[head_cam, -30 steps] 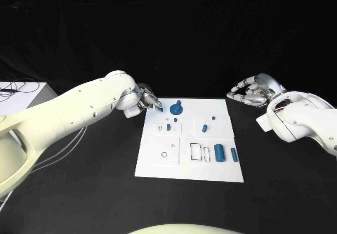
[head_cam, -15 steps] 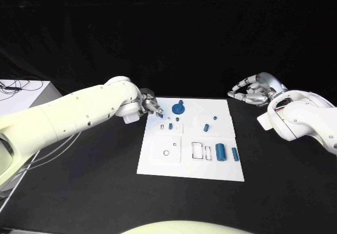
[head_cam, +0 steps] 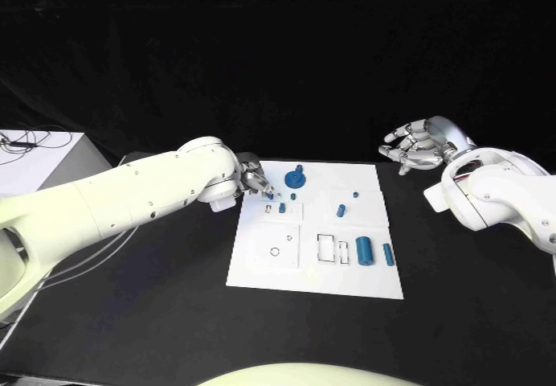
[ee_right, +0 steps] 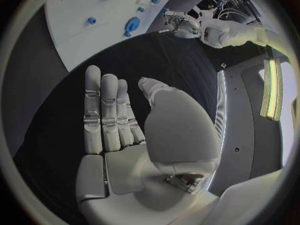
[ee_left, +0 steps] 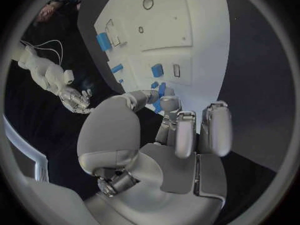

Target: Assemble the parts on the task board

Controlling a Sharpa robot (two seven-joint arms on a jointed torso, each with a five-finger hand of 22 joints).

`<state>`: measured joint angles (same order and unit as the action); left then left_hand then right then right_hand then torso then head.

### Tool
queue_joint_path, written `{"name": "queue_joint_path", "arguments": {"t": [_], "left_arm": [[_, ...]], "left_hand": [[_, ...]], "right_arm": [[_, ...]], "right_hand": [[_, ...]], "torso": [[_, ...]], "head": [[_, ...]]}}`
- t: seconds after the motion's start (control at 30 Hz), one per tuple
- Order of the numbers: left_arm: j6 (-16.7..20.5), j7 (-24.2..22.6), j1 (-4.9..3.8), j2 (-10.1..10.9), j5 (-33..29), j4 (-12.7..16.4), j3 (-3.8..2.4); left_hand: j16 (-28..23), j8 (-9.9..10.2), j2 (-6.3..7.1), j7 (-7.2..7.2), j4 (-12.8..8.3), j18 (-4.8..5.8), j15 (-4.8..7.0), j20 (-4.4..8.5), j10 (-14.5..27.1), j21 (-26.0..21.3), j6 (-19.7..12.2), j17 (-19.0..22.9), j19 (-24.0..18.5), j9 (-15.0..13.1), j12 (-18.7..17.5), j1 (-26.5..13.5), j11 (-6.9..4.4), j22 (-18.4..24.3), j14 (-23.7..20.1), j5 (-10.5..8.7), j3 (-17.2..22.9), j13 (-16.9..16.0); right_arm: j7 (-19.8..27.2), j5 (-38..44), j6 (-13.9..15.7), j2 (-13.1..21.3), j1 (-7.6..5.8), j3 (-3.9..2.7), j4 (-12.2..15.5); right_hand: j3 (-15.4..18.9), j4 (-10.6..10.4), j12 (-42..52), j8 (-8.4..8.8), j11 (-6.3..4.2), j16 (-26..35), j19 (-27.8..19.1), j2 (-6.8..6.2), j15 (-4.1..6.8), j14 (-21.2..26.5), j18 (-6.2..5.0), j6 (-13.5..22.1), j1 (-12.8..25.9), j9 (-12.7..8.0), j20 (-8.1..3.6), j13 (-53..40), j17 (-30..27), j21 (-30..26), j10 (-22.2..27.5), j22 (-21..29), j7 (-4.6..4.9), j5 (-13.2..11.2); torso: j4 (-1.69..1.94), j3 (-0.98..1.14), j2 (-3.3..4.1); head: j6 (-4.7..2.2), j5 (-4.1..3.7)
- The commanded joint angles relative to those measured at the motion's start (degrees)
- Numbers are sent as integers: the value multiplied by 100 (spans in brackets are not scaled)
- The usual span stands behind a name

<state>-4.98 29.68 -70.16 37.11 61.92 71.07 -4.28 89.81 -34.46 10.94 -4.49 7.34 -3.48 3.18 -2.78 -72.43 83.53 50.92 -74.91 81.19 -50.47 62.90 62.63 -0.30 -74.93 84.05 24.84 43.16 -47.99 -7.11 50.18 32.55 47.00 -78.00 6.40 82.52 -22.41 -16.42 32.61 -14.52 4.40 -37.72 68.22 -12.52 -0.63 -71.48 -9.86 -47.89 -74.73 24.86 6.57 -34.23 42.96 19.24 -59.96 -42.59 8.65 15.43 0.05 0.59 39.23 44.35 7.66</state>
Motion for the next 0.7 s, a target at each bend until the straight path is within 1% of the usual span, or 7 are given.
{"name": "queue_joint_path", "arguments": {"t": [0.03,0.13,0.17,0.27,0.43,0.57,0.7], "left_arm": [[42,-2,48,-14,172,24,16],[24,1,108,-11,210,30,27],[20,2,126,-11,226,32,29],[7,3,171,-11,283,39,33],[-11,3,212,-14,335,59,36],[-20,4,234,-9,353,76,36],[-24,4,253,-1,359,89,36]], "left_hand": [[19,-29,-77,16,-1092,29,32,7,-46,7,53,-1509,11,-5,19,1,6,-235,595,17,1056,-1],[19,-29,-77,16,-1092,29,32,7,-46,7,53,-1509,11,-5,19,1,6,-235,595,17,1056,-1],[19,-29,-77,16,-1092,29,32,7,-46,7,53,-1509,11,-5,19,1,6,-235,595,17,1056,-1],[19,-29,-77,16,-1092,29,32,7,-46,7,53,-1509,11,-5,19,1,6,-235,595,17,1056,-1],[19,-32,-79,18,-1096,30,34,8,-50,8,53,-1509,13,-6,23,0,4,-237,595,24,1060,-6],[19,-37,-80,20,-1101,30,36,10,-56,9,53,-1509,14,-7,29,-2,1,-238,595,32,1064,-12],[19,-37,-80,20,-1101,30,36,10,-56,9,53,-1509,14,-7,29,-2,1,-238,595,32,1064,-12]], "right_arm": [[387,-284,131,-14,9,1,-28],[467,-407,143,-20,13,2,-52],[484,-445,137,-22,14,2,-59],[525,-525,118,-25,16,2,-77],[641,-695,80,-43,21,3,-112],[965,-1064,77,-68,29,7,-164],[1418,-1414,150,-85,47,13,-203]], "right_hand": [[-104,3,-501,58,100,553,-37,-78,-75,142,-54,-152,9,-10,77,468,-87,-421,-18,422,136,37],[-167,17,-1062,126,229,1214,-264,-111,-226,477,-48,-145,7,-23,220,1020,-324,-889,84,886,232,47],[-183,22,-1237,155,255,1433,-273,-105,-245,486,-53,-143,-3,-29,276,1249,-436,-1039,17,1083,267,53],[-163,35,-1661,270,356,1969,-396,-100,-378,679,-53,-87,-19,-68,385,1745,-730,-1388,48,1536,343,71],[-66,56,-2026,475,474,2541,-622,-55,-524,887,-57,-15,-96,-172,530,2301,-1150,-1569,48,2131,447,117],[-54,96,-2170,585,534,2854,-829,4,-609,1026,-61,-6,-207,-268,621,2634,-1454,-1566,62,2541,499,190],[-212,185,-2210,622,525,2936,-802,56,-600,961,-68,-54,-357,-315,617,2803,-1599,-1548,-2,2726,492,363]], "torso": [[-5,4,4],[2,1,5],[3,0,6],[4,-1,9],[-5,5,7],[-2,6,9],[2,4,10]], "head": [[13,0],[23,-8],[25,-10],[38,-10],[55,2],[64,2],[72,3]]}}
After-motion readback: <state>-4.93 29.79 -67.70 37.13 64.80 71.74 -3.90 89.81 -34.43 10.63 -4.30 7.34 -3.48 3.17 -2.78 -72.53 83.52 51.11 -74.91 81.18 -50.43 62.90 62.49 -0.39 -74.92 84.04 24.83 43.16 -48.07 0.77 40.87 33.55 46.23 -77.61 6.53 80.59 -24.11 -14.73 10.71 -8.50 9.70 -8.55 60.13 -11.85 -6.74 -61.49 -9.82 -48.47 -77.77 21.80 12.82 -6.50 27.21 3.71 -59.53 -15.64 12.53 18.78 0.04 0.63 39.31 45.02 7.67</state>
